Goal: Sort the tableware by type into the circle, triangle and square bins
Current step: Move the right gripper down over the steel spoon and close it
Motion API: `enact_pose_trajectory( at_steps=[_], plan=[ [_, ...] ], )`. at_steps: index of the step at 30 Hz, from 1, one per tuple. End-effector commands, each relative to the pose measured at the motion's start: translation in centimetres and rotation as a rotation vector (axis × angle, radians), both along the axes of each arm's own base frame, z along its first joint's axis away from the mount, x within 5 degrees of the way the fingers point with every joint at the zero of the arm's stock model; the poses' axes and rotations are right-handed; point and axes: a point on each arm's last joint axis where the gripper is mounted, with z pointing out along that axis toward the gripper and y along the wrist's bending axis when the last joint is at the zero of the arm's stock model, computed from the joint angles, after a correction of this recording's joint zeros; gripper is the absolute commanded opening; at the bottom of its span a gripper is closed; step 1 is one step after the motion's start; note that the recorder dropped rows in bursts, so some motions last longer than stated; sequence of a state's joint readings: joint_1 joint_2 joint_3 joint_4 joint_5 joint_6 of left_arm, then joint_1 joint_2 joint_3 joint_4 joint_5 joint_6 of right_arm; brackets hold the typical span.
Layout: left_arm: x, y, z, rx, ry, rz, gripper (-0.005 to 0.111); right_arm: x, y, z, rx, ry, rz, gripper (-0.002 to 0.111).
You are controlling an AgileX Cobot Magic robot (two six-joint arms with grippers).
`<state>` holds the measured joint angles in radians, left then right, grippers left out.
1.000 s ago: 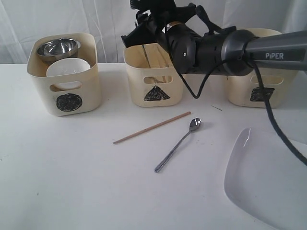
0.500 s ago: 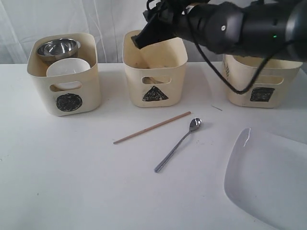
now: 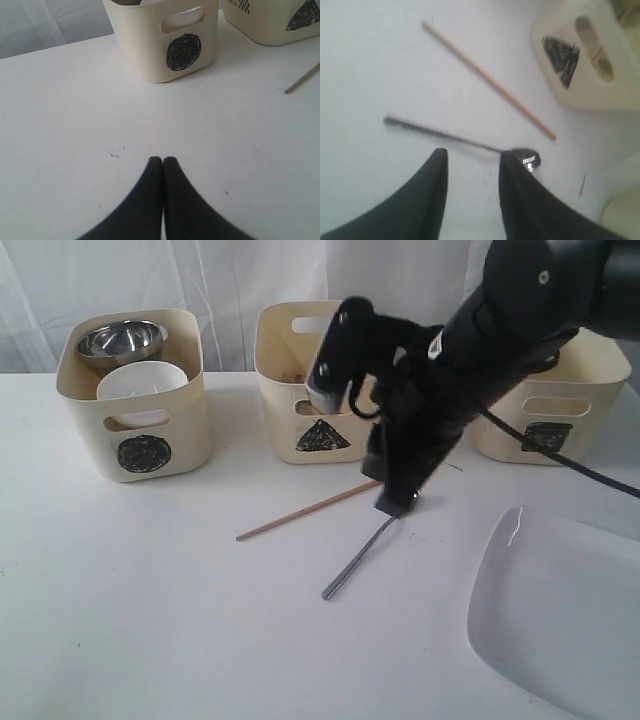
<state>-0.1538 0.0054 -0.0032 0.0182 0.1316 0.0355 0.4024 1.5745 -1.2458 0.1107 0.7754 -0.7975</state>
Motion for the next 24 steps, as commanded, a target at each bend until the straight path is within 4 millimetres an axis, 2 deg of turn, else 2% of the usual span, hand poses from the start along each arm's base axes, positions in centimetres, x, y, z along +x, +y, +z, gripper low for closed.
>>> enact_pose_trajectory(
  at_steps=[1, 8, 13, 15, 18, 21, 24],
  plan=[
    [0.0, 0.0, -0.1, -0.002, 0.002, 0.002, 0.0, 0.2, -1.1, -1.8, -0.26, 0.007, 0.206, 0.034],
    [0.0, 0.0, -0.1, -0.002, 0.002, 0.002, 0.0, 1.8, -0.4, -4.4, -0.413, -0.06, 0.516, 0.034],
    [0.0, 0.0, -0.1, -0.002, 0.002, 0.002, 0.0, 4.0, 0.6, -9.4, -0.492, -0.06, 0.707, 0.034],
    [0.0, 0.0, -0.1, -0.002, 0.002, 0.002, 0.0, 4.2, 0.7, -10.7, -0.497, -0.032, 0.722, 0.038],
    [0.0, 0.0, -0.1, -0.002, 0.002, 0.002, 0.0, 4.4, 0.7, -11.1, -0.526, -0.049, 0.795, 0.047],
    [0.0, 0.0, -0.1, -0.002, 0.002, 0.002, 0.0, 4.5, 0.8, -11.3, -0.559, -0.075, 0.875, 0.048],
    [0.0, 0.0, -0.1, -0.002, 0.002, 0.002, 0.0, 5.0, 0.9, -12.0, -0.56, -0.09, 0.873, 0.048]
  ],
)
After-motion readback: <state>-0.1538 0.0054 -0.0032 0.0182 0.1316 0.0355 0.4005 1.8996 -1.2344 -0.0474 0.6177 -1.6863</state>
